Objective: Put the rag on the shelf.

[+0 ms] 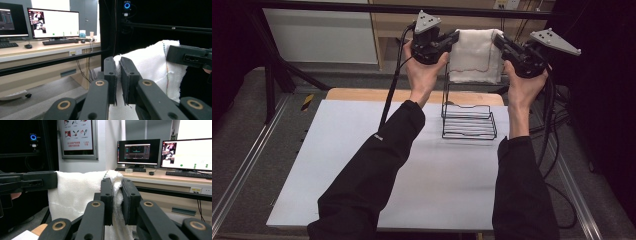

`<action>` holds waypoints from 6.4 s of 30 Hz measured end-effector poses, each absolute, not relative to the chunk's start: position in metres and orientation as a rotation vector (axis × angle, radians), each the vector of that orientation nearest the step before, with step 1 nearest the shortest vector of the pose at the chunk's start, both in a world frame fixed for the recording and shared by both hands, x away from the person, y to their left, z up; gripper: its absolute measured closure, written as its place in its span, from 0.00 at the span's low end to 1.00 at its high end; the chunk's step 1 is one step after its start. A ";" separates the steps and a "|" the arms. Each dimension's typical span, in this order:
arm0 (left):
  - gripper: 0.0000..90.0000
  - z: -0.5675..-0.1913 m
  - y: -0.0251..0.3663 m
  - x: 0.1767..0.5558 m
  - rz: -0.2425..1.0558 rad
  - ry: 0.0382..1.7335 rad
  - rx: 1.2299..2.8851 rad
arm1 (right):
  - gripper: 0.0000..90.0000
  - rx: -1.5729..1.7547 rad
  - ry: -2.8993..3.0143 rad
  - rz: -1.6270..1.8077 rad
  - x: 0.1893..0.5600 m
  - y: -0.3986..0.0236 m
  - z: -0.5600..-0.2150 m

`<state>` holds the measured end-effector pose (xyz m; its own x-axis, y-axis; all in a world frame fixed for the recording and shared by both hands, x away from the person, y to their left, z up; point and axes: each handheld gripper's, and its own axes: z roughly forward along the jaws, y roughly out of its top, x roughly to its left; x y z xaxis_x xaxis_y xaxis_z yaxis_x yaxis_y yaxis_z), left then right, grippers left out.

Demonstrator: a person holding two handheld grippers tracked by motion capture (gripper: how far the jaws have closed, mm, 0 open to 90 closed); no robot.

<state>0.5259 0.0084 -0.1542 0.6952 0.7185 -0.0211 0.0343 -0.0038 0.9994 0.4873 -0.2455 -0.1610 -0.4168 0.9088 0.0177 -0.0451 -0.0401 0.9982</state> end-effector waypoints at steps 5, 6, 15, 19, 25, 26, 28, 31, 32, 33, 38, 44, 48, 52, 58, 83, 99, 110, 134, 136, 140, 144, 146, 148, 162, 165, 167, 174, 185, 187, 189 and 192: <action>0.93 -0.158 0.006 0.533 0.619 0.652 1.505 | 0.90 0.968 1.466 1.567 0.495 -0.247 -0.165; 0.93 -0.158 0.005 0.534 0.622 0.651 1.508 | 0.90 0.970 1.467 1.567 0.496 -0.247 -0.166; 0.93 -0.168 0.003 0.543 0.623 0.653 1.536 | 0.90 0.987 1.498 1.552 0.506 -0.250 -0.176; 0.93 -0.174 0.002 0.543 0.623 0.646 1.551 | 0.90 0.994 1.504 1.554 0.509 -0.252 -0.182; 0.93 -0.183 0.001 0.543 0.610 0.652 1.560 | 0.90 0.997 1.526 1.533 0.509 -0.253 -0.189; 0.93 -0.185 0.001 0.543 0.615 0.652 1.561 | 0.90 0.998 1.530 1.529 0.509 -0.254 -0.190; 0.93 -0.189 0.000 0.542 0.615 0.649 1.568 | 0.90 0.999 1.536 1.524 0.508 -0.255 -0.192; 0.93 -0.194 -0.002 0.541 0.610 0.648 1.579 | 0.90 1.003 1.546 1.513 0.507 -0.256 -0.196; 0.93 -0.195 -0.002 0.540 0.610 0.643 1.586 | 0.90 1.008 1.551 1.508 0.507 -0.257 -0.197; 0.93 -0.197 -0.003 0.540 0.605 0.644 1.585 | 0.90 1.009 1.553 1.504 0.506 -0.258 -0.199; 0.93 -0.205 -0.007 0.538 0.586 0.638 1.602 | 0.90 1.023 1.565 1.493 0.504 -0.261 -0.207; 0.93 -0.213 -0.011 0.535 0.573 0.632 1.615 | 0.90 1.030 1.566 1.483 0.501 -0.265 -0.216; 0.93 -0.217 -0.014 0.533 0.567 0.621 1.622 | 0.90 1.039 1.563 1.483 0.498 -0.268 -0.221; 0.93 -0.217 -0.016 0.529 0.566 0.606 1.629 | 0.90 1.042 1.557 1.482 0.493 -0.272 -0.223; 0.93 -0.219 -0.016 0.523 0.554 0.595 1.639 | 0.90 1.033 1.567 1.488 0.484 -0.275 -0.224; 0.92 -0.231 -0.015 0.493 0.519 0.542 1.684 | 0.89 1.029 1.612 1.497 0.452 -0.281 -0.247; 0.85 -0.235 -0.009 0.485 0.478 0.568 1.740 | 0.89 1.015 1.642 1.482 0.447 -0.281 -0.262; 0.98 -0.206 -0.014 0.500 0.483 0.657 1.762 | 0.89 1.019 1.646 1.482 0.448 -0.281 -0.267; 1.00 -0.249 -0.020 0.496 0.377 0.603 1.860 | 0.70 0.969 1.691 1.441 0.434 -0.280 -0.258; 1.00 -0.250 -0.021 0.495 0.383 0.598 1.859 | 0.68 0.963 1.689 1.439 0.433 -0.280 -0.254; 1.00 -0.251 -0.022 0.495 0.400 0.594 1.865 | 0.66 0.957 1.690 1.437 0.433 -0.277 -0.249; 1.00 -0.254 -0.022 0.496 0.404 0.599 1.880 | 0.64 0.945 1.684 1.474 0.430 -0.276 -0.245; 1.00 -0.256 -0.023 0.497 0.405 0.603 1.885 | 0.71 0.948 1.694 1.468 0.430 -0.275 -0.244; 1.00 -0.259 -0.024 0.498 0.403 0.605 1.888 | 0.83 0.962 1.723 1.464 0.432 -0.274 -0.244; 1.00 -0.267 -0.030 0.503 0.441 0.605 1.909 | 1.00 1.136 1.788 1.358 0.463 -0.269 -0.286; 1.00 -0.269 -0.031 0.504 0.444 0.609 1.910 | 0.99 1.133 1.779 1.361 0.465 -0.268 -0.287; 1.00 -0.269 -0.030 0.504 0.444 0.607 1.913 | 0.99 1.128 1.779 1.362 0.465 -0.268 -0.287; 0.95 -0.265 -0.023 0.496 0.437 0.591 1.907 | 0.93 1.098 1.781 1.385 0.454 -0.269 -0.284; 0.68 -0.267 0.006 0.476 0.415 0.596 1.929 | 0.71 1.075 1.809 1.435 0.434 -0.265 -0.278; 0.60 -0.270 0.013 0.471 0.417 0.598 1.942 | 0.65 1.076 1.824 1.436 0.431 -0.262 -0.279; 0.55 -0.273 0.022 0.466 0.413 0.604 1.956 | 0.59 1.081 1.837 1.435 0.428 -0.259 -0.281; 0.47 -0.279 0.038 0.458 0.410 0.619 1.969 | 0.50 1.088 1.843 1.450 0.424 -0.257 -0.283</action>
